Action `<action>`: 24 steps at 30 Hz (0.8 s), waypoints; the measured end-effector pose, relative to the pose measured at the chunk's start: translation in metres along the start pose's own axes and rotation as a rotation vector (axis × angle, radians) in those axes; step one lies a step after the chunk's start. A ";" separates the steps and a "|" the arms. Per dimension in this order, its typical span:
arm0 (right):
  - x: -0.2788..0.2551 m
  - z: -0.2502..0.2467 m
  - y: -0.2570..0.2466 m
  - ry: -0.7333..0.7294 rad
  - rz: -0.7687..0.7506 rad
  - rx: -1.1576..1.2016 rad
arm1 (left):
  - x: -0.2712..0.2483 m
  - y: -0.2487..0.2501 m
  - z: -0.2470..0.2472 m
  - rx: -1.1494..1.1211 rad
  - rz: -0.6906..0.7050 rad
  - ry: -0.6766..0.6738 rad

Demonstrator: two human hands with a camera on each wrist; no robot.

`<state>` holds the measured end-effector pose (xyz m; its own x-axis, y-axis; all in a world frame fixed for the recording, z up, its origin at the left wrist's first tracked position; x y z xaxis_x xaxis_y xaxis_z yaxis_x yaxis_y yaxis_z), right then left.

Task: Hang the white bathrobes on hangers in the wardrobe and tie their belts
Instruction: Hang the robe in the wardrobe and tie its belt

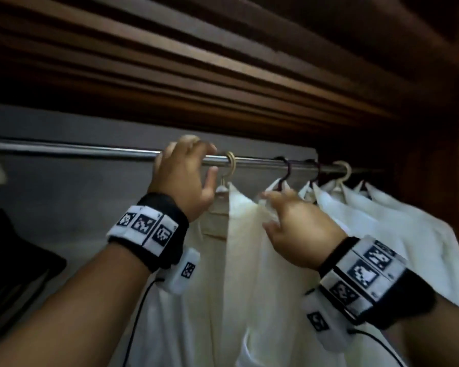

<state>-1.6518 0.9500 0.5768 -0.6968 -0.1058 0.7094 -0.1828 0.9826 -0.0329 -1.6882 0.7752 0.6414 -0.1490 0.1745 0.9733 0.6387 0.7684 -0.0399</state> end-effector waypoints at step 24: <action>0.162 -0.011 0.074 -0.431 -0.081 -0.391 | 0.075 -0.010 0.111 0.378 -0.185 -0.820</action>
<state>-1.7706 1.0074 0.6968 -0.9253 -0.1552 0.3461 -0.0350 0.9435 0.3296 -1.7895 0.8484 0.6899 -0.8046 0.2998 0.5126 0.2839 0.9524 -0.1114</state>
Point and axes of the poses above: each hand's wrist, its own x-axis towards the middle knuckle, its own z-axis out of the palm, y = z × x, the point moved 9 cm from there along x, towards the middle knuckle
